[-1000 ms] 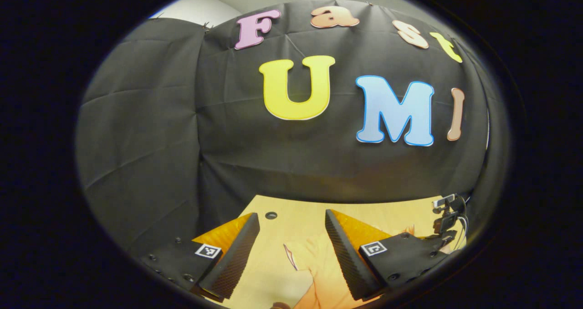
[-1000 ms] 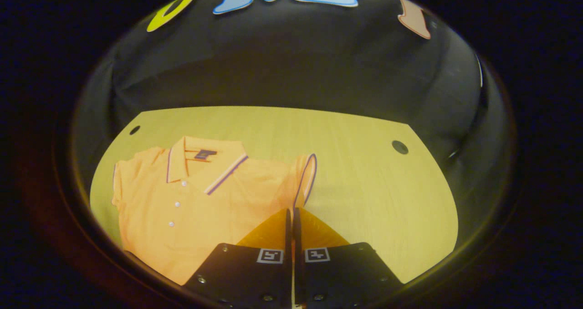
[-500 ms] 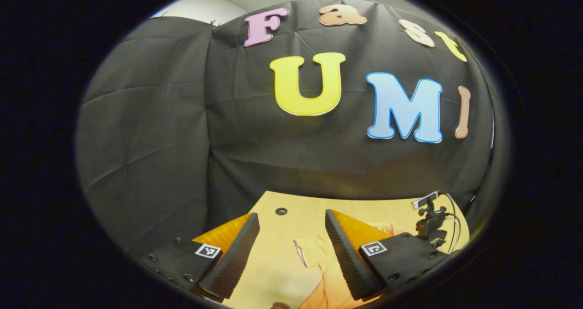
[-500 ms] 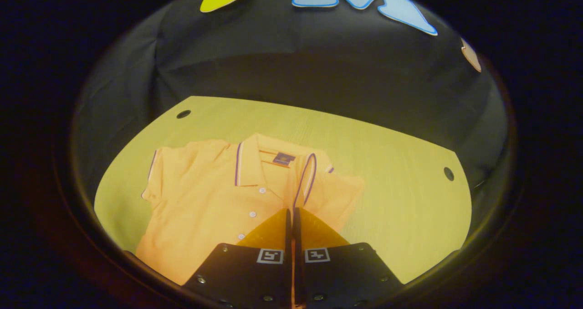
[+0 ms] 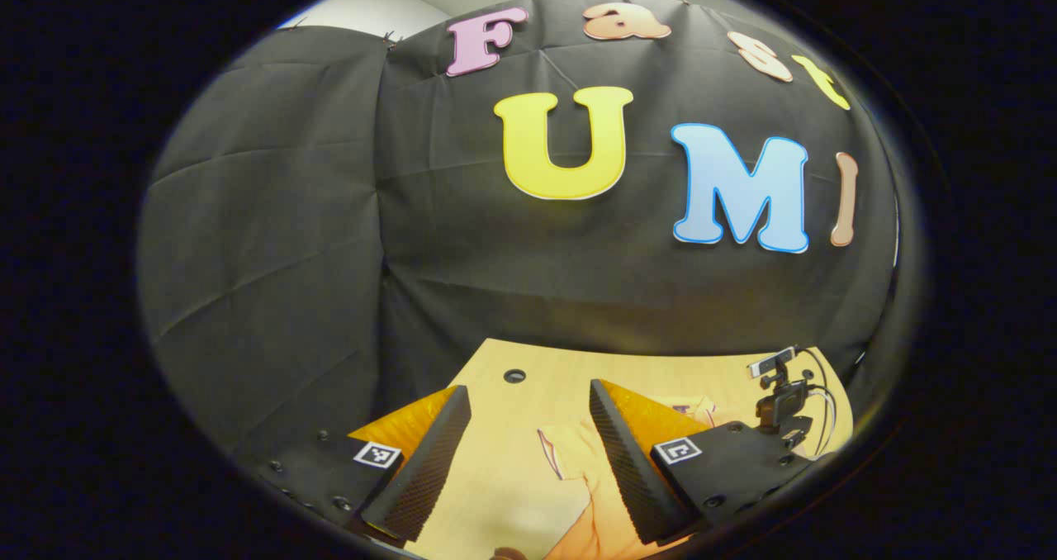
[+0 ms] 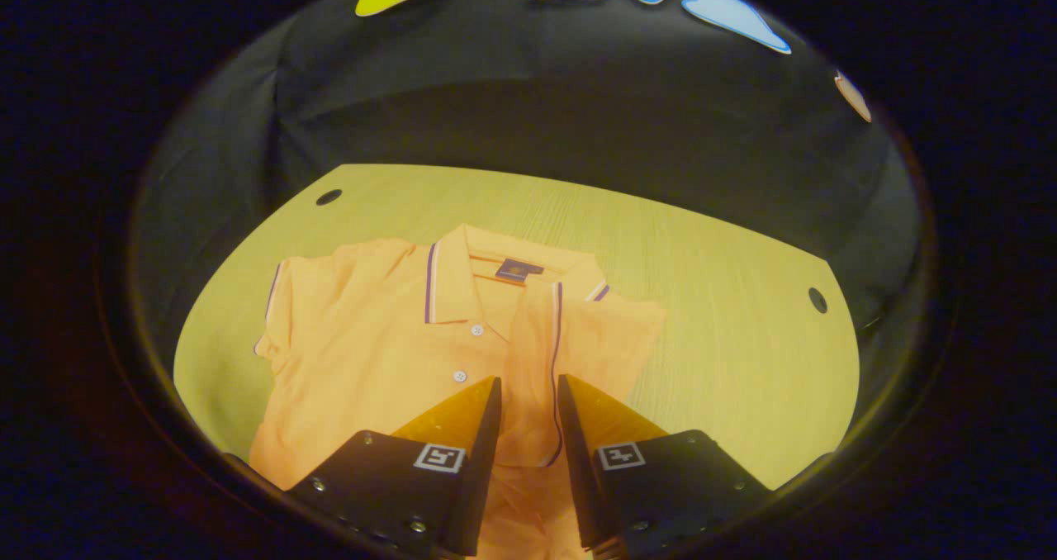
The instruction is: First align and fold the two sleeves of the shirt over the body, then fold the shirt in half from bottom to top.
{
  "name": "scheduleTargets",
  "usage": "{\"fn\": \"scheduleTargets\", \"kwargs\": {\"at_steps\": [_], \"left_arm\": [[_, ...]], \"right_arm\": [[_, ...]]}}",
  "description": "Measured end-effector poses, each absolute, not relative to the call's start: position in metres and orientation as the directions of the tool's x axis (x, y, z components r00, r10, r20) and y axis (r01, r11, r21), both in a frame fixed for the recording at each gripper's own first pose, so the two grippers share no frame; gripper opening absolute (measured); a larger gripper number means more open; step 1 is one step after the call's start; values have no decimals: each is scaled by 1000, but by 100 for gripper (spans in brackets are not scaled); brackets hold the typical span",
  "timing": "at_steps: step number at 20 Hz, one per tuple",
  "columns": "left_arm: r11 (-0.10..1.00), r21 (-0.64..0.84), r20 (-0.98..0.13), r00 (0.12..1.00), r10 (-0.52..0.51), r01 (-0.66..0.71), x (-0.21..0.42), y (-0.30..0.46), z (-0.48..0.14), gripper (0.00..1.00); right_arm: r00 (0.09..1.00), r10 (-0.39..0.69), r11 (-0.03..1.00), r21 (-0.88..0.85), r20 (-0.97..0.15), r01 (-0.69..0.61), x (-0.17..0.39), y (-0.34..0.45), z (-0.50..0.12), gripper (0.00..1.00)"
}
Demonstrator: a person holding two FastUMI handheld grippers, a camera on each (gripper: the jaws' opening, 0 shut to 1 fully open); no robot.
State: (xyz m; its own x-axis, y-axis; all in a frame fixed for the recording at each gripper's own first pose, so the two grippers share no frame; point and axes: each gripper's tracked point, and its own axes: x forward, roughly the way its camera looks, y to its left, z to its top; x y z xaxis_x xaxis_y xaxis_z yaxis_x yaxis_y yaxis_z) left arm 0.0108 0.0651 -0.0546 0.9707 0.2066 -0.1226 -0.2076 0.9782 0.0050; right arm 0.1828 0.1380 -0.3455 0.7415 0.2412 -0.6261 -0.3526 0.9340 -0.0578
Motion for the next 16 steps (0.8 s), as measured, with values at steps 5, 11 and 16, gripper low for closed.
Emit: {"fn": "scheduleTargets", "kwargs": {"at_steps": [5, 11, 16], "left_arm": [[985, 8, -171, 970, 174, -175, 38, 62, -86, 96], [994, 24, -270, 956, 114, -111, 88, 53, -149, 95], [997, 36, -383, 921, 77, -68, 135, 49, -226, 96]], "right_arm": [[825, 256, 948, -38, -504, -317, 175, 130, -285, 43], [914, 256, 963, 1, -314, -270, 139, 112, -187, 43], [959, 225, 974, 33, -172, -223, 98, 97, -119, 45]]}}
